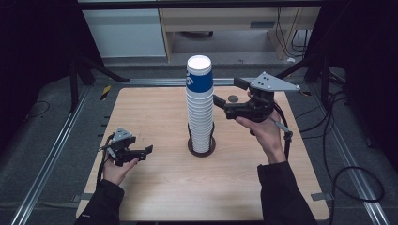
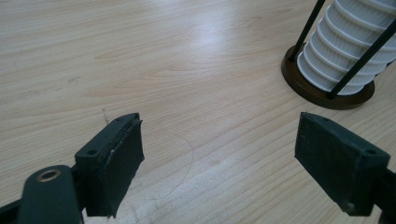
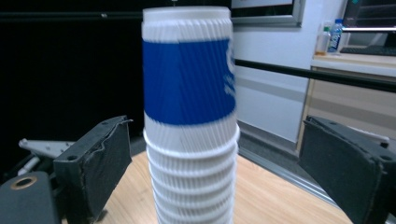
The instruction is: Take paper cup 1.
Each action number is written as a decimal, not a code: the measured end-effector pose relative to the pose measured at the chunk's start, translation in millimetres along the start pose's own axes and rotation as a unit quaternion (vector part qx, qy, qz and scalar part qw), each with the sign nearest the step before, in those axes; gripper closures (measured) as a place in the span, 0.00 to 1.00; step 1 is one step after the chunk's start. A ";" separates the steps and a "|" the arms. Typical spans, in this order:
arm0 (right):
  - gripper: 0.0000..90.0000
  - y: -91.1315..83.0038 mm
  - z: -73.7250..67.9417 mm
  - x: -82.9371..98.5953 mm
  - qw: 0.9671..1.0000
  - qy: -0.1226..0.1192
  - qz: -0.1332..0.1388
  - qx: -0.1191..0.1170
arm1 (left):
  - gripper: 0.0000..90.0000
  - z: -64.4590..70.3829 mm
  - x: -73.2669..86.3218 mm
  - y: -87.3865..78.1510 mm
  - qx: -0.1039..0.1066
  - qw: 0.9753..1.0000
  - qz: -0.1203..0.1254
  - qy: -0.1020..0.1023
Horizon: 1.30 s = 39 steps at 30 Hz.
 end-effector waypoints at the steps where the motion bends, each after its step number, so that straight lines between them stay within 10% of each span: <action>1: 0.10 5.7 -2.8 -3.4 1.000 0.002 0.002 -0.005 | 0.16 0.8 0.0 0.4 0.001 1.000 0.000 0.001; 23: 0.12 66.7 -18.2 -8.7 1.000 -0.008 -0.012 -0.004 | 0.18 3.5 0.0 1.9 0.008 1.000 -0.004 0.006; 39: 0.20 80.9 -14.1 -2.0 0.999 0.006 -0.031 0.006 | 0.18 4.5 0.9 4.1 0.010 1.000 -0.009 0.007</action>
Point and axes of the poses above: each handheld gripper's, and its own axes: y roughly forward along the jaws, x roughly out of its underside, z roughly to its right, the point moved 3 cm from there along y, roughly forward along the jaws, and after that the axes turned 4 degrees about y, right-handed, at the moved point
